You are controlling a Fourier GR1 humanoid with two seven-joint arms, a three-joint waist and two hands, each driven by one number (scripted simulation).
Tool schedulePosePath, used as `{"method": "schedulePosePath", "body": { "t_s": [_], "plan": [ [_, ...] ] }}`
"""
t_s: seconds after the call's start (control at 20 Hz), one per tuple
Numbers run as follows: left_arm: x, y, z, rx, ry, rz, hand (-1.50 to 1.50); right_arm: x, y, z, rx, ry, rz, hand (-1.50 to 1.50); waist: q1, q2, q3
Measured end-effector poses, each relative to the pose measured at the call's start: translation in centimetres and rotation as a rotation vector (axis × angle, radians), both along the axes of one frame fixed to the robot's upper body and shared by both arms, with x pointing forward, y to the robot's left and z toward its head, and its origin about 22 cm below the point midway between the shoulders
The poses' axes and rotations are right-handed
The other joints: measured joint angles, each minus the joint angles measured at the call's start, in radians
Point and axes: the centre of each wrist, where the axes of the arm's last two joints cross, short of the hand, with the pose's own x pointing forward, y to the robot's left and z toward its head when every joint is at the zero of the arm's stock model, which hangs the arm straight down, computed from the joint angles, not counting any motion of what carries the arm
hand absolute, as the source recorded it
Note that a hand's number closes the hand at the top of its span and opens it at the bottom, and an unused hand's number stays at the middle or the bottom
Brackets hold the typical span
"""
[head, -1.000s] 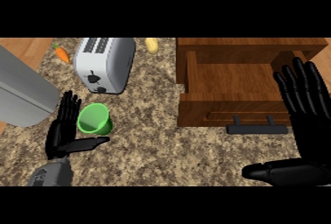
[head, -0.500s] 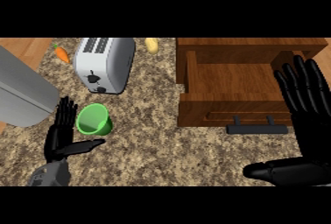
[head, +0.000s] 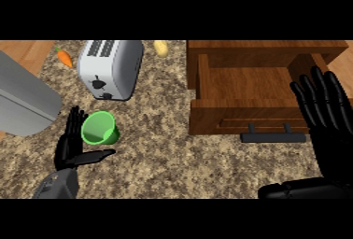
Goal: Pick up the cup, place it into the drawer and close the drawer
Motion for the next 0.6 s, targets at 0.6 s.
{"method": "schedulePosePath", "body": {
  "t_s": [0.6],
  "plan": [
    [1.04,-0.27,-0.81,-0.061,-0.024,-0.026,-1.50,0.67,-0.20,0.72,0.005,-0.004,0.002,-1.50,-0.002,0.001,0.000]
  ]
}}
